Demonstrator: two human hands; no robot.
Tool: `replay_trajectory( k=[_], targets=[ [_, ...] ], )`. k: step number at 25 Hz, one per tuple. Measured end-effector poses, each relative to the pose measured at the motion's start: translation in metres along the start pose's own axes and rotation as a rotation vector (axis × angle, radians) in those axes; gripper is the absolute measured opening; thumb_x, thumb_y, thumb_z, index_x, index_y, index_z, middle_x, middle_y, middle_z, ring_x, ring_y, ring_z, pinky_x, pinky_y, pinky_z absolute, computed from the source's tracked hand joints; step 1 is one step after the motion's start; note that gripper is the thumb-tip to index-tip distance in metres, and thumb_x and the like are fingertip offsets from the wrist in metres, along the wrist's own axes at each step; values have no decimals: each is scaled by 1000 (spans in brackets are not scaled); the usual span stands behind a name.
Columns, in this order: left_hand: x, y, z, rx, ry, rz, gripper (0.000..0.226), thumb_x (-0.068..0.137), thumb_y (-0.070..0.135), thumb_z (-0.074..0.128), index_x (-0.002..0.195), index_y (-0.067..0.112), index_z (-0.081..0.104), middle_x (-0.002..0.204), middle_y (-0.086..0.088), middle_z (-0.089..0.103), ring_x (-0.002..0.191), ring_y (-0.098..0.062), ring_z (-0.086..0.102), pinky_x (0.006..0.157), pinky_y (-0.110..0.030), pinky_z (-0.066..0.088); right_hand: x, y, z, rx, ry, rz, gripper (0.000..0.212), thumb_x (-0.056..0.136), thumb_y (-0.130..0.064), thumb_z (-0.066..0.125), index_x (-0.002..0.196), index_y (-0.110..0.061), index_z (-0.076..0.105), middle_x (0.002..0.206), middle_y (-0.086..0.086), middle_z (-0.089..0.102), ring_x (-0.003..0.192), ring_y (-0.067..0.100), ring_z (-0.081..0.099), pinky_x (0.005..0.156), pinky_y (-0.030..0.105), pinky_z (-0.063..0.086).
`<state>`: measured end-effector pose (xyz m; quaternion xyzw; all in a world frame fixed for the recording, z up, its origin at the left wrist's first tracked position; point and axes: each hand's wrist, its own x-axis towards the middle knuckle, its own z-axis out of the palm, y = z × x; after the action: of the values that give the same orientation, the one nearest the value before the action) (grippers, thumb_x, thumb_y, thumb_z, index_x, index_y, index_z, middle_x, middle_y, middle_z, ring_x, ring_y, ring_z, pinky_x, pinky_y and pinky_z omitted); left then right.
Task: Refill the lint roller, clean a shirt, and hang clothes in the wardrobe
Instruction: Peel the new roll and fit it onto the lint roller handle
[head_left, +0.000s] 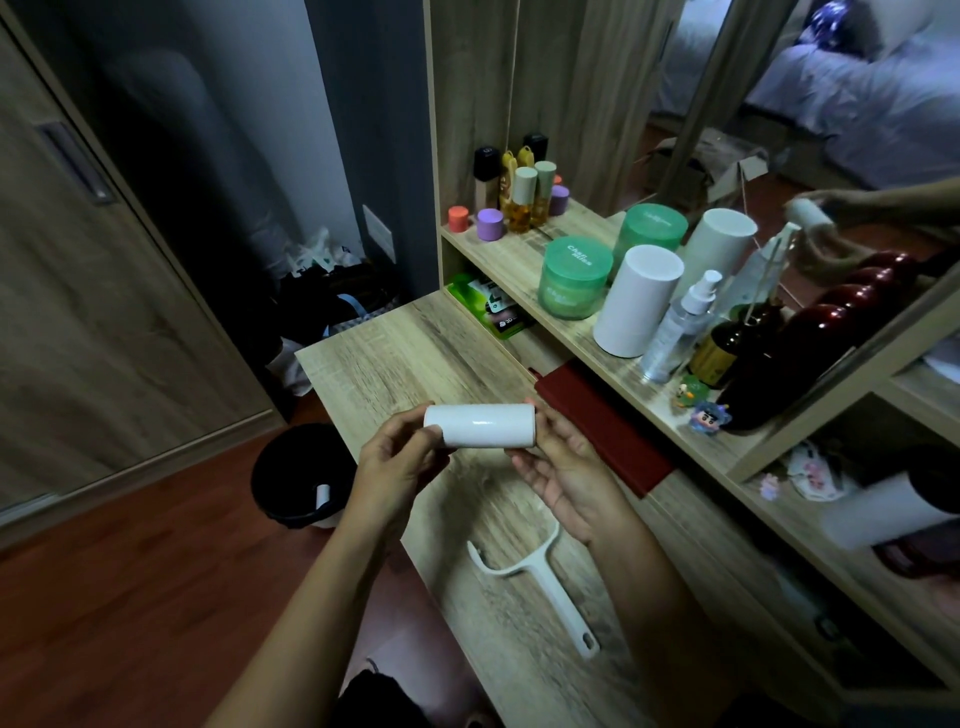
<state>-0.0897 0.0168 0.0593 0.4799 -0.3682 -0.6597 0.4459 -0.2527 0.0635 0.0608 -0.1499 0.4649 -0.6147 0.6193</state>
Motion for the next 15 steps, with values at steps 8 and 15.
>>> replay_trajectory(
  k=[8, 15],
  targets=[
    [-3, -7, 14, -143, 129, 8, 10, 91, 5, 52, 89, 15, 53, 89, -7, 61, 82, -27, 63, 72, -31, 54, 12, 16, -3, -440, 174, -422, 13, 90, -20, 57, 85, -30, 61, 105, -4, 64, 85, 14, 65, 72, 30, 51],
    [7, -27, 25, -437, 220, -166, 21, 90, 11, 60, 102, 11, 43, 100, -6, 54, 92, -22, 61, 70, -29, 58, 11, 21, -6, -767, 250, -666, 21, 94, -22, 47, 110, -18, 60, 106, -2, 66, 97, 13, 62, 83, 20, 48]
  ],
)
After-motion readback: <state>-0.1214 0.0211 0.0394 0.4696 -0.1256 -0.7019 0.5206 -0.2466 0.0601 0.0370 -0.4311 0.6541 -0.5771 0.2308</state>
